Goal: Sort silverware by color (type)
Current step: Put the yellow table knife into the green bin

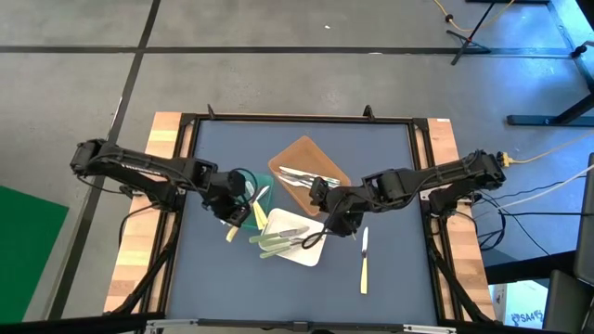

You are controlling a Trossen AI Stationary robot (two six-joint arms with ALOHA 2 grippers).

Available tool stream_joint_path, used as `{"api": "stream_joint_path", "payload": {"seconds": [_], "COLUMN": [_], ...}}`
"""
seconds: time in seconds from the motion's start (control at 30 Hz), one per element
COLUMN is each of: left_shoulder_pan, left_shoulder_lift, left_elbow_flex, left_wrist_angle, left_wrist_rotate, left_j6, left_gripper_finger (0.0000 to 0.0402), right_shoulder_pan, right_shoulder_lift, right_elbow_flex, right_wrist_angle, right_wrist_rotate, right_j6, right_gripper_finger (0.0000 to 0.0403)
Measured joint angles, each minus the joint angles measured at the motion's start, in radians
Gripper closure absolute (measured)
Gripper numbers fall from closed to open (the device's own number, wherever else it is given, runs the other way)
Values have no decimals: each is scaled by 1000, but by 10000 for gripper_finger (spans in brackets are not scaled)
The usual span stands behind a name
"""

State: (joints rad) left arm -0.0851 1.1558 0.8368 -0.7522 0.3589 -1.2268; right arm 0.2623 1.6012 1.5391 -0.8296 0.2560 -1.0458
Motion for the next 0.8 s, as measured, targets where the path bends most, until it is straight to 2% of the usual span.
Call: {"api": "stream_joint_path", "payload": {"seconds": [0.27,0.53,0.8], "left_shoulder_pan": [88,203,287], "left_shoulder_lift": [109,184,214], "left_elbow_flex": [0,0,0], "left_wrist_angle": [-34,-46,-62], "left_wrist_rotate": [110,207,206], "left_j6": [6,87,103], "left_gripper_finger": [356,356,356], "right_shoulder_pan": [0,0,0], "right_shoulder_lift": [0,0,0], "right_elbow_flex": [0,0,0], "right_wrist_angle": [9,10,11], "right_wrist_rotate": [-15,-15,-15], "right_j6": [6,6,6], "right_gripper_finger": [254,254,254]}}
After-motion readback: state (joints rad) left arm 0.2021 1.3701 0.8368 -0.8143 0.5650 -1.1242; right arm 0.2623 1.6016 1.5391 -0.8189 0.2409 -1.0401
